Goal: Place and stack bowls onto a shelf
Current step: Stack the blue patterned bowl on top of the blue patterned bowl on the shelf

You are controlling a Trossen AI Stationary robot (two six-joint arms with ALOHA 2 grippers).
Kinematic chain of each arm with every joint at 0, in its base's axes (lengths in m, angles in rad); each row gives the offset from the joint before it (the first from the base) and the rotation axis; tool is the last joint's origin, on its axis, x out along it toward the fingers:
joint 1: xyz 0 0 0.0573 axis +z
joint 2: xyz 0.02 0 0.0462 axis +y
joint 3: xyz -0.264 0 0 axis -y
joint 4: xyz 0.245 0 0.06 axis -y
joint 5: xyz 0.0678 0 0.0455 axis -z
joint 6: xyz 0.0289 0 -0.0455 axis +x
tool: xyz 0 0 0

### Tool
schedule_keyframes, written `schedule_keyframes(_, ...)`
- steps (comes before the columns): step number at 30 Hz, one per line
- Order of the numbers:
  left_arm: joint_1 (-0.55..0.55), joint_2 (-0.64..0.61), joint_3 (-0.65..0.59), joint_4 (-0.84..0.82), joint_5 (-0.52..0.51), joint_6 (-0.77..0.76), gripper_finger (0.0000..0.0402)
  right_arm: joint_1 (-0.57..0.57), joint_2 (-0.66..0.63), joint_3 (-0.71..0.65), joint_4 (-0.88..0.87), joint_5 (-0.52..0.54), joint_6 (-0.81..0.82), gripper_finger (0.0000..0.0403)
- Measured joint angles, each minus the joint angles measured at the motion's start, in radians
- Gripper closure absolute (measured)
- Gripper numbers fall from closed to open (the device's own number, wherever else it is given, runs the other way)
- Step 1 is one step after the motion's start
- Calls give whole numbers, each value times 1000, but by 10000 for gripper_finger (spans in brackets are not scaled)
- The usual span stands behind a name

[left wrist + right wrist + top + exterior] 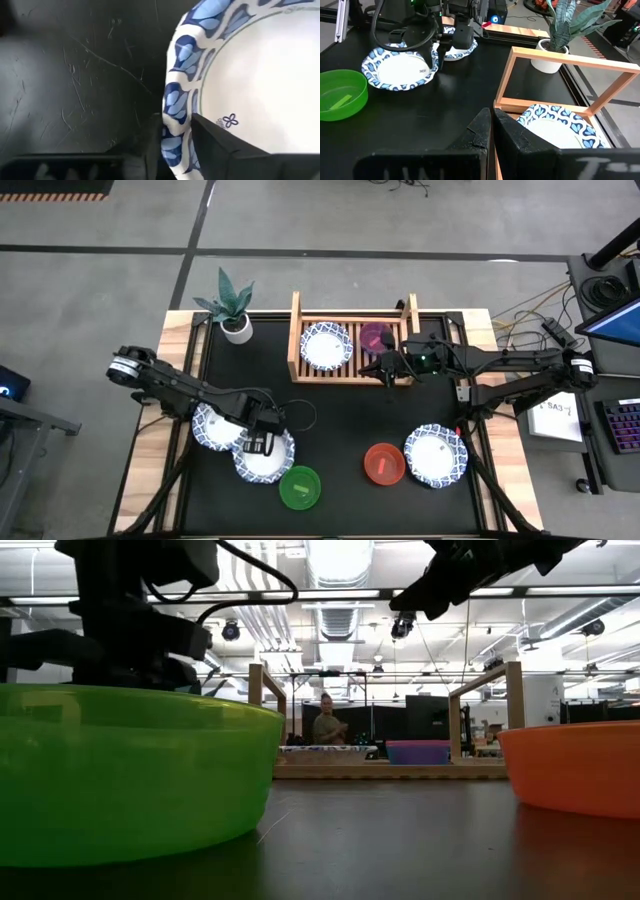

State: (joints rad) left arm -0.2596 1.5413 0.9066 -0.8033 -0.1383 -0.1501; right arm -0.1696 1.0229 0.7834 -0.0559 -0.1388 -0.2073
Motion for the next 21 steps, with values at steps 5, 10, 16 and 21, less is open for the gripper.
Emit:
schedule_keyframes(5, 0, -1, 2, 1, 2, -1, 386, 0, 0, -2, 0, 0, 15, 392)
schedule_keyframes(10, 0, -23, 23, -8, 1, -12, 398, 0, 0, -2, -28, 0, 40, 392)
schedule_keyframes(16, 12, -101, 118, -19, -1, 34, 400, 0, 0, -2, -58, 5, 73, 392)
schedule_keyframes(21, 79, -190, 209, 5, -32, 103, 401, 0, 0, -2, -88, 7, 90, 392)
